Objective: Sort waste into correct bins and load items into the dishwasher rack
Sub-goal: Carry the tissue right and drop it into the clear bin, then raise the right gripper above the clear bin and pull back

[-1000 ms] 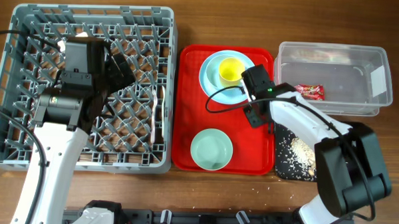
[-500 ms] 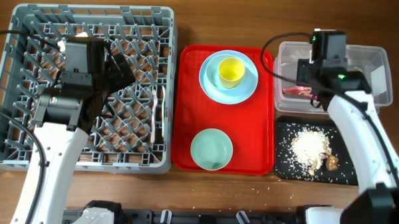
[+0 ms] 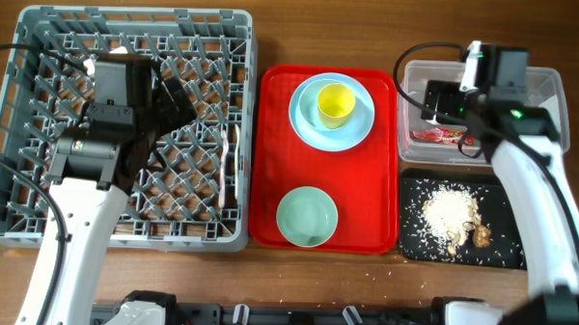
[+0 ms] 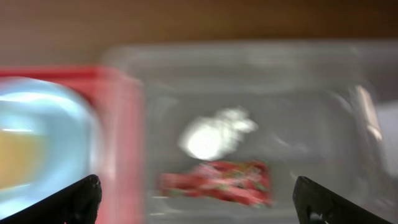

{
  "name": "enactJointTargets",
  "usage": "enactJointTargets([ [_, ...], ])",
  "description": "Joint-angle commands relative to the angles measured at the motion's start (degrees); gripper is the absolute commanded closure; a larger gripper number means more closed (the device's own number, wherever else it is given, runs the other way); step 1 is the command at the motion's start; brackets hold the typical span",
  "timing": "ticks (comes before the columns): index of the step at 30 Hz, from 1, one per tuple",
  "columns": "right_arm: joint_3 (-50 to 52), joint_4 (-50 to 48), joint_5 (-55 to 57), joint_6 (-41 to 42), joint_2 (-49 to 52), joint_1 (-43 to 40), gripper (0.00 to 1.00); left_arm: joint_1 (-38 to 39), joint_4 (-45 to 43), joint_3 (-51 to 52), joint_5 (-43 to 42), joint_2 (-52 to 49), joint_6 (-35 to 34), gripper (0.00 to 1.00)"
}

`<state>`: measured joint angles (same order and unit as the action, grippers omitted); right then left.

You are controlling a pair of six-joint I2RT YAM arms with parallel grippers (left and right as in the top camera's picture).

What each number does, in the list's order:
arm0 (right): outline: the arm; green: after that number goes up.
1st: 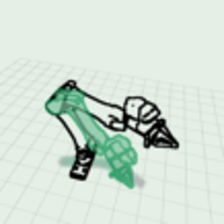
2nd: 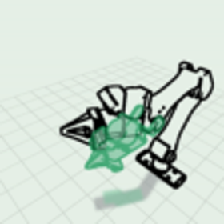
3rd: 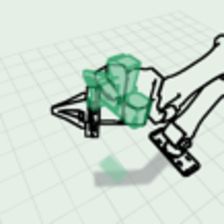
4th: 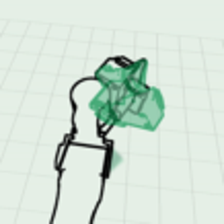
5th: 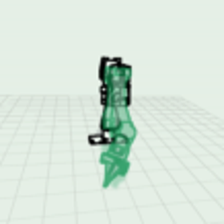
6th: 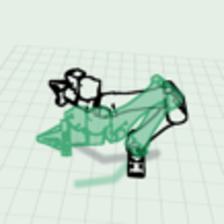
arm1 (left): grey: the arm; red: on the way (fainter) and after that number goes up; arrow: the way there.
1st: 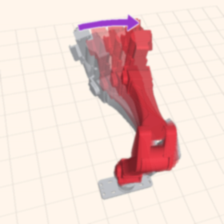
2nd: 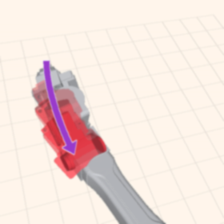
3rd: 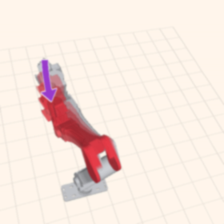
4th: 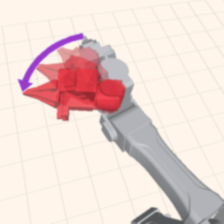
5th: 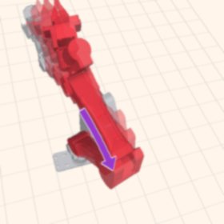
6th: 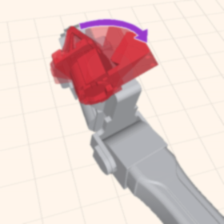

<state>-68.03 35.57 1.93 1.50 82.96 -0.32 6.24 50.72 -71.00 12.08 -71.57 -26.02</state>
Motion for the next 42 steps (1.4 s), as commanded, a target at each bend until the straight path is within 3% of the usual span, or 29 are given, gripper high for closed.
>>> enactJointTargets([
  [1, -2.4, -0.2, -24.4, 2.8, -9.7, 0.1, 0.0, -0.4, -0.1, -0.9, -0.3, 0.2, -0.1, 0.0],
  [4, -2.4, 0.2, -34.2, 13.3, -12.1, 0.1, 0.0, -0.4, -0.1, -0.9, -0.3, 0.2, -0.1, 0.0],
  [8, -2.4, 5.8, -35.1, 25.9, -11.3, 0.1, 0.0, -0.4, -0.1, -0.9, -0.3, 0.2, -0.1, 0.0],
  [25, -2.4, 8.0, -28.3, 25.9, -11.0, 0.1, 0.0, -0.4, -0.1, -0.9, -0.3, 0.2, -0.1, 0.0],
  [30, -2.4, 7.0, -26.8, 14.4, -11.0, 0.1, 0.0, -0.4, -0.1, -0.9, -0.3, 0.2, -0.1, 0.0],
  [34, -2.1, 8.7, -44.9, -5.8, -11.0, 0.1, 0.0, -0.4, -0.1, -0.9, -0.3, 0.2, -0.1, 0.0],
  [42, -1.8, 8.7, -38.1, -5.6, -10.9, 0.1, 0.0, -0.4, -0.1, -0.9, -0.3, 0.2, -0.1, 0.0],
])
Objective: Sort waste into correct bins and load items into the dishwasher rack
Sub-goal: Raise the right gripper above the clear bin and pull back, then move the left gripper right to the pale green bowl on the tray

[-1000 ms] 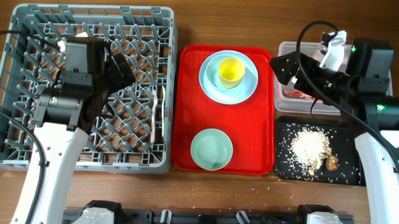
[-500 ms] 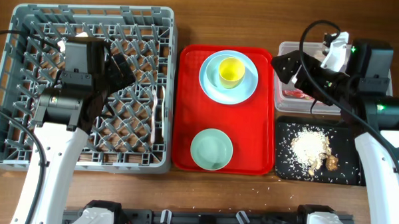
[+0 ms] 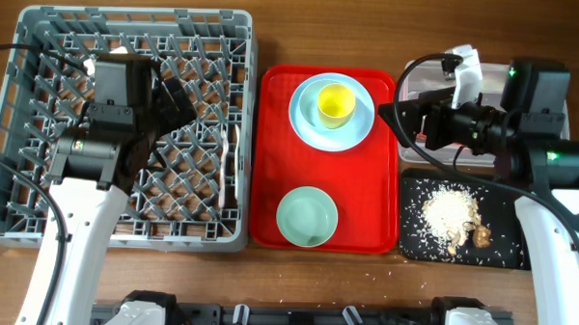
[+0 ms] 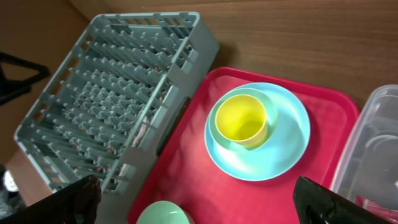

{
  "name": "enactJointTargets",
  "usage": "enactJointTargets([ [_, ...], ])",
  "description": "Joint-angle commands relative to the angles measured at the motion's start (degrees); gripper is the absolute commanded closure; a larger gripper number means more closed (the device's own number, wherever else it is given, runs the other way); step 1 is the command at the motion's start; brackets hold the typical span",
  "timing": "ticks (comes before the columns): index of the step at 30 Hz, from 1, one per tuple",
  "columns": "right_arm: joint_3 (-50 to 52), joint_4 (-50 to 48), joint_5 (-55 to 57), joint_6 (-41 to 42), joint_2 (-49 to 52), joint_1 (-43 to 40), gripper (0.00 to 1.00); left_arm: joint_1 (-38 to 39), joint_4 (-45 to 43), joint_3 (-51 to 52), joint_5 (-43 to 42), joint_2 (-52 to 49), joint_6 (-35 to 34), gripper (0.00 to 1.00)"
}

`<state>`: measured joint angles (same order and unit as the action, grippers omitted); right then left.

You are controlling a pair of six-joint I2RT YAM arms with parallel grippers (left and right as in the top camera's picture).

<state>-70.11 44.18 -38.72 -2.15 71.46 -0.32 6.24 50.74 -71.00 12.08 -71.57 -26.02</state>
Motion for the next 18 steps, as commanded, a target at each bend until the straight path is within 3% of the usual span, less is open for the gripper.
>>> enactJointTargets([
  [1, 0.3, 0.0, 3.3, -1.9, 0.6, 0.1, 0.0, -0.4, -0.1, -0.9, -0.3, 0.2, -0.1, 0.0],
  [18, 0.3, 0.0, 4.4, -1.9, 0.6, 0.1, 0.0, -0.4, -1.5, -0.9, -0.3, 0.2, -0.2, 0.0],
])
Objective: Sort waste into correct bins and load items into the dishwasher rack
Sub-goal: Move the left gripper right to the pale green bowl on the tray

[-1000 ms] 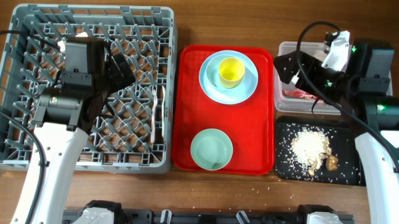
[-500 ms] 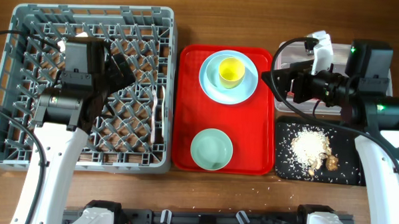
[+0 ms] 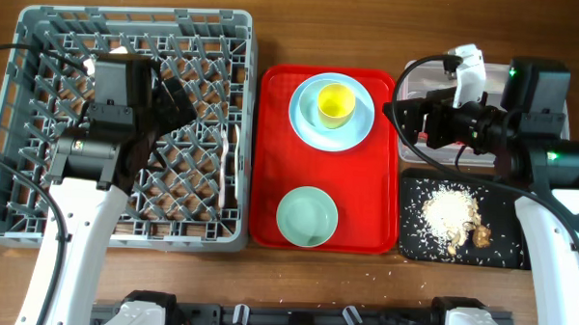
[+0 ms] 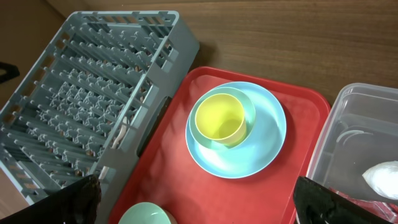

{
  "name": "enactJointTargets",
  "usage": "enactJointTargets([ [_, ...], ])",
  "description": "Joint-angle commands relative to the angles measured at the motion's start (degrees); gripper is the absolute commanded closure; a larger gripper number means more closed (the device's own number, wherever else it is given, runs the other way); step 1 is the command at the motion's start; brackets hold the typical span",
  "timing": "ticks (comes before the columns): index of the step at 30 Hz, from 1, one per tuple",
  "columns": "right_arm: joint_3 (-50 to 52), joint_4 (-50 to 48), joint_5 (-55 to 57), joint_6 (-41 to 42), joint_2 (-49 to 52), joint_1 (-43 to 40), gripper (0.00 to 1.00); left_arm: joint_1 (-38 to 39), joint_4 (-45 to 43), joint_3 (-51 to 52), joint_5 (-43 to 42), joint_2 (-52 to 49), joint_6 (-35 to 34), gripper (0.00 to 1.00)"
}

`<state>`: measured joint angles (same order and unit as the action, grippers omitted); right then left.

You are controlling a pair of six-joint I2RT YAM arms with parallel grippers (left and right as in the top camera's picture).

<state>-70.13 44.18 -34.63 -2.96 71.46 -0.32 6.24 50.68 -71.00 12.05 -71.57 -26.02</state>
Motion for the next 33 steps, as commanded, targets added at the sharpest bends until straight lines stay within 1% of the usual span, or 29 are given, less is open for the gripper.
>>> enactJointTargets([
  [1, 0.3, 0.0, 0.3, -1.1, 0.6, 0.1, 0.0, -0.4, -1.9, -0.9, -0.3, 0.2, -0.2, 0.0],
  [2, 0.3, 0.0, 0.3, -1.1, 0.6, 0.1, 0.0, -0.4, -1.9, -0.9, -0.6, 0.2, -0.2, 0.0],
  [3, 0.3, 0.0, 0.3, -1.1, 0.6, 0.1, 0.0, -0.3, -2.6, -0.9, -5.5, 0.2, -1.6, 0.0],
  [4, 0.3, 0.0, 0.3, -1.1, 0.6, 0.1, 0.0, -0.2, -2.5, -0.9, -12.2, 0.2, -3.0, 0.0],
  [5, 0.3, 0.0, 0.3, -1.1, 0.6, 0.1, 0.0, -0.2, -2.3, -0.9, -22.7, 0.2, -3.0, 0.0],
  [6, 0.3, 0.0, 0.3, -1.1, 0.6, 0.1, 0.0, 0.2, -1.4, -0.9, -30.6, -0.1, -2.7, 0.02],
  [7, 0.3, 0.0, 0.3, -1.1, 0.6, 0.1, 0.0, 1.6, 0.9, -0.9, -36.0, -0.6, -2.5, 0.44],
  [8, 0.3, 0.0, 0.3, -1.1, 0.6, 0.1, 0.0, 3.0, 3.2, -0.9, -37.4, -1.0, -2.6, 0.66],
  [9, 0.3, 0.0, 0.3, -1.1, 0.6, 0.1, 0.0, 5.7, 6.4, -0.9, -37.2, -1.8, -2.6, 0.84],
  [10, 0.3, 0.0, 0.3, -1.1, 0.6, 0.1, 0.0, 9.0, 9.1, -0.8, -36.6, -2.8, -2.6, 0.96],
  [13, 0.3, 0.0, 0.3, -1.1, 0.6, 0.1, 0.0, 19.5, 11.8, 1.4, -30.2, -5.1, -2.9, 0.96],
  [15, 0.3, 0.0, 0.3, -1.1, 0.6, 0.1, 0.0, 26.6, 11.4, 2.9, -27.1, -7.1, -3.0, 0.88],
  [16, 0.3, 0.0, 0.3, -1.1, 0.6, 0.1, 0.0, 29.6, 10.9, 3.3, -26.2, -8.3, -3.0, 0.86],
  [19, 0.3, 0.0, 0.3, -1.1, 0.6, 0.1, 0.0, 39.6, 6.9, 4.0, -25.4, -13.2, -3.7, 0.87],
  [20, 0.3, 0.0, 0.3, -1.1, 0.6, 0.1, 0.0, 42.0, 5.5, 4.3, -25.4, -14.8, -4.6, 0.8],
  [22, 0.3, 0.0, 0.3, -1.1, 0.6, 0.1, 0.0, 46.5, 3.4, 4.4, -25.3, -18.5, -4.7, 0.78],
  [24, 0.3, 0.0, 0.3, -1.1, 0.6, 0.1, 0.0, 49.7, 1.5, 4.4, -24.6, -22.0, -4.9, 0.79],
  [26, 0.3, 0.0, 0.3, -1.1, 0.6, 0.1, 0.0, 51.0, -0.5, 4.4, -21.8, -24.1, -4.9, 0.8],
  [28, 0.3, 0.0, 0.3, -1.1, 0.6, 0.1, 0.0, 51.6, -3.0, 4.4, -17.2, -25.6, -4.9, 0.8],
  [33, 0.3, 0.0, 0.3, -1.1, 0.7, 0.1, 0.0, 52.1, -6.0, 4.4, -13.7, -25.9, -4.9, 0.8],
])
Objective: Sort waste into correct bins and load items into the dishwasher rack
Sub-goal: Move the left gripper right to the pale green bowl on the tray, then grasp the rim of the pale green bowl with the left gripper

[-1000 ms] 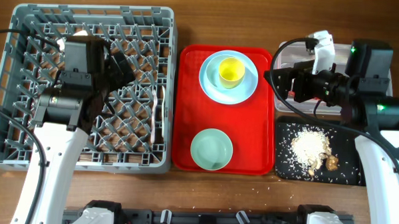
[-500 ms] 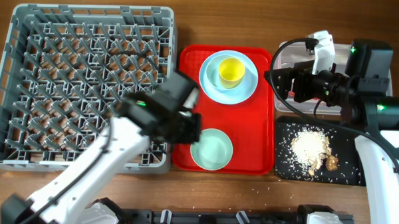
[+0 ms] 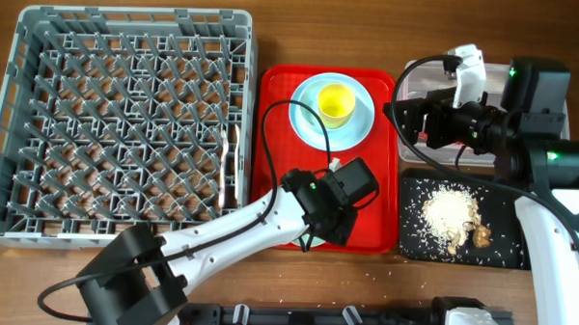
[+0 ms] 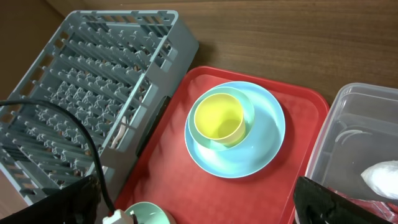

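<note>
On the red tray (image 3: 273,133) a yellow cup (image 3: 336,101) stands inside a light blue plate (image 3: 310,120). A green bowl (image 4: 146,213) peeks in at the bottom edge of the right wrist view; overhead it is covered by my left gripper (image 3: 318,219), whose jaws are hidden. My right gripper (image 4: 196,186) is open and empty, hanging at the left edge of the clear bin (image 3: 485,92) and facing the tray. The grey dishwasher rack (image 3: 127,128) lies at the left.
The clear bin holds a white crumpled piece (image 4: 382,177). A black tray (image 3: 504,242) with rice and food scraps lies at the front right. The left arm (image 3: 219,237) crosses the rack's front right corner. Rice grains dot the wooden table's front edge.
My left arm was over the rack and now reaches across onto the red tray, its gripper over the green bowl. The rack is uncovered. The right arm has not moved.
At first my right gripper was open low over the clear bin, above a red wrapper and a white crumpled piece. Then it stood higher, facing the tray and rack, and stayed there. The left arm stayed over the rack until it appeared over the green bowl.
</note>
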{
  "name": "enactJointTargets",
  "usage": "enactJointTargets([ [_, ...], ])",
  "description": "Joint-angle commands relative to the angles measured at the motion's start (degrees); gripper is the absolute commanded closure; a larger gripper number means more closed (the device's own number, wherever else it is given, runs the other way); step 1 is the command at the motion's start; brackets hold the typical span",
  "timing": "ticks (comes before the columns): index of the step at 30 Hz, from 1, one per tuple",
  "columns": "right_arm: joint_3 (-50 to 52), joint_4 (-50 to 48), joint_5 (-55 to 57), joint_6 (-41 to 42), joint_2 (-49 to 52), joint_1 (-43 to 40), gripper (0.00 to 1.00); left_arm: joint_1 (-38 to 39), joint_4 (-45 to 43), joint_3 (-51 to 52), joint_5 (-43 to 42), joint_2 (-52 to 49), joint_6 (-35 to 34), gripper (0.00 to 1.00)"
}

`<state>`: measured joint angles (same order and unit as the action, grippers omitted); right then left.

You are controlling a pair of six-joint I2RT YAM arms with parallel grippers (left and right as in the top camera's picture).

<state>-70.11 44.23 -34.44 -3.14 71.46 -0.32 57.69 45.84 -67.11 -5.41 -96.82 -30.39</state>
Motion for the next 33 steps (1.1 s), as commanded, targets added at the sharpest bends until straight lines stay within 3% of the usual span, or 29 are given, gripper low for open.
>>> enactJointTargets([
  [1, 0.3, 0.0, 0.1, -0.9, 0.7, 0.1, 0.0, 1.0, -1.6, 0.5, 4.6, -0.7, -0.5, 0.8],
  [33, 0.3, 0.0, 0.1, -1.0, 0.7, 0.1, 0.0, 6.0, -2.6, 0.5, 8.3, -7.4, -2.1, 0.85],
])
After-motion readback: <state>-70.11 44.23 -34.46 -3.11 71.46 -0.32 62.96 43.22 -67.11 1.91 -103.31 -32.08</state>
